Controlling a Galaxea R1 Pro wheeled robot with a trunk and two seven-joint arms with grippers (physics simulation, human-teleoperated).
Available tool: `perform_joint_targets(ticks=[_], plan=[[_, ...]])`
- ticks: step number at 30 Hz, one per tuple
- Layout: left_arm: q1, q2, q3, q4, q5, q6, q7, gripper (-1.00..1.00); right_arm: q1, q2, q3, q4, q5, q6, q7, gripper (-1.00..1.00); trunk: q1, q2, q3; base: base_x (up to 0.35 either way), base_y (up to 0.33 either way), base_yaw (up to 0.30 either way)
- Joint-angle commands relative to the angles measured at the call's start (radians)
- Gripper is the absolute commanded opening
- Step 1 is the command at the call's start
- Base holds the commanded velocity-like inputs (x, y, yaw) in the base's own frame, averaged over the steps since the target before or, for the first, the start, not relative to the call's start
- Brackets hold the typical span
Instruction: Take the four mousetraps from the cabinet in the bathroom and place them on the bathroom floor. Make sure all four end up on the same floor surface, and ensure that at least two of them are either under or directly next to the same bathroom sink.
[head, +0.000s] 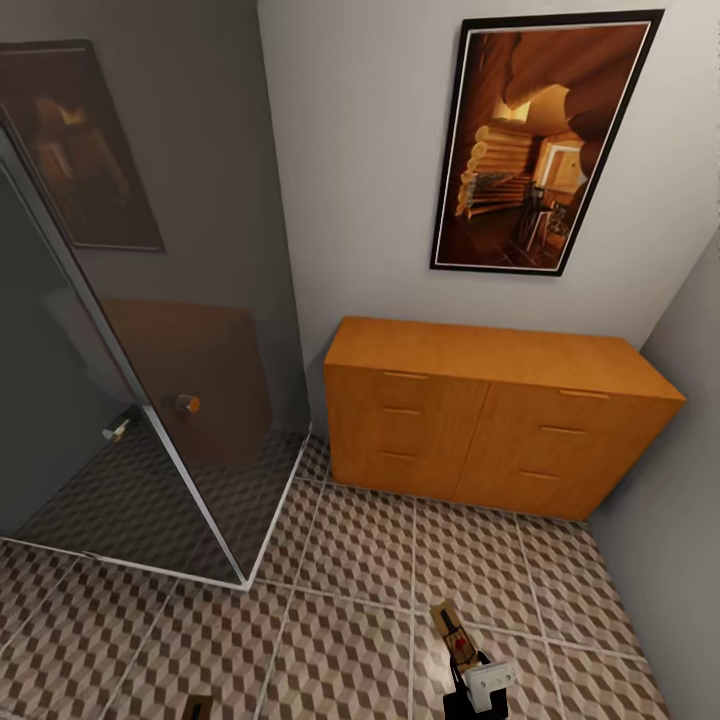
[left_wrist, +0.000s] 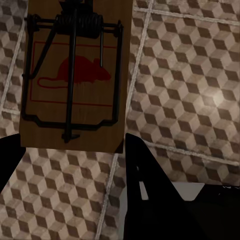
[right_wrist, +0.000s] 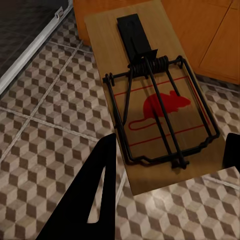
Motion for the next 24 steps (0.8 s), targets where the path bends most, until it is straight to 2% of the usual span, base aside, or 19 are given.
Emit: perform_joint_targets(ticks=[1,24], plan=[[-0.001,0.000,-0.009,0.000,0.003,-0.001,0.009,-1.00,-0.001,0.000,0.009,0.001,-0.005,-0.003,-0.006,-1.00,0.001,-0.002,0.000,0.000,0.000,0.000],[-0.001,0.000,-0.009,0.000,0.003,-0.001,0.009,-1.00,-0.001,0.000,0.009,0.001,-0.005,-0.001,-0.006,-1.00,0.001,-0.002,0.036,0.000,0.000,0.000]])
